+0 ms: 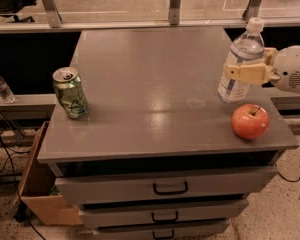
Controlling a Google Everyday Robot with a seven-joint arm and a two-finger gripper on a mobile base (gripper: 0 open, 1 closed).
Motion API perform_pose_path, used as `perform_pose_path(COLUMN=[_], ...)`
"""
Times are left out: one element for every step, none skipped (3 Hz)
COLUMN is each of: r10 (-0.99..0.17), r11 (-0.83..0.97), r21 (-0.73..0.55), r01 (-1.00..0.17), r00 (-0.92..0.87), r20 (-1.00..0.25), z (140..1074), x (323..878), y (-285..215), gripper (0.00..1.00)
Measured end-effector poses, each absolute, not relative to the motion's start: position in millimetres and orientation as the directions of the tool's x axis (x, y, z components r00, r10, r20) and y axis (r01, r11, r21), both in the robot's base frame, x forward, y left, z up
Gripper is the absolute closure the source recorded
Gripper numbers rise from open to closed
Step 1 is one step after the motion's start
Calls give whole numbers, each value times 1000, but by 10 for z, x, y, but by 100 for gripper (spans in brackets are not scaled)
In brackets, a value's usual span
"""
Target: Move blue plastic bottle near apple
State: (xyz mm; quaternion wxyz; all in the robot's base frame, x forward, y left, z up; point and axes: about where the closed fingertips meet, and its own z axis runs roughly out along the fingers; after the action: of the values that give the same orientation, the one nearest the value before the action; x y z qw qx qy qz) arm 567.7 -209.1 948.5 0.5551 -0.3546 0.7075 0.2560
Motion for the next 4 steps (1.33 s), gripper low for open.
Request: perform_pose_path(r10=[-225,-231,-233,-231], r11=[591,545,514,496], r21=[-26,-15,-7,-5], r01=[-806,-838,-858,-868], r00=[-134,-134,-132,-127], r20=[-965,-964,-963,-965], z=[9414,9308,9228,9166], x=[5622,5545,5480,5451], y=[-2136,-2122,-2114,-2111], gripper=[100,83,59,36])
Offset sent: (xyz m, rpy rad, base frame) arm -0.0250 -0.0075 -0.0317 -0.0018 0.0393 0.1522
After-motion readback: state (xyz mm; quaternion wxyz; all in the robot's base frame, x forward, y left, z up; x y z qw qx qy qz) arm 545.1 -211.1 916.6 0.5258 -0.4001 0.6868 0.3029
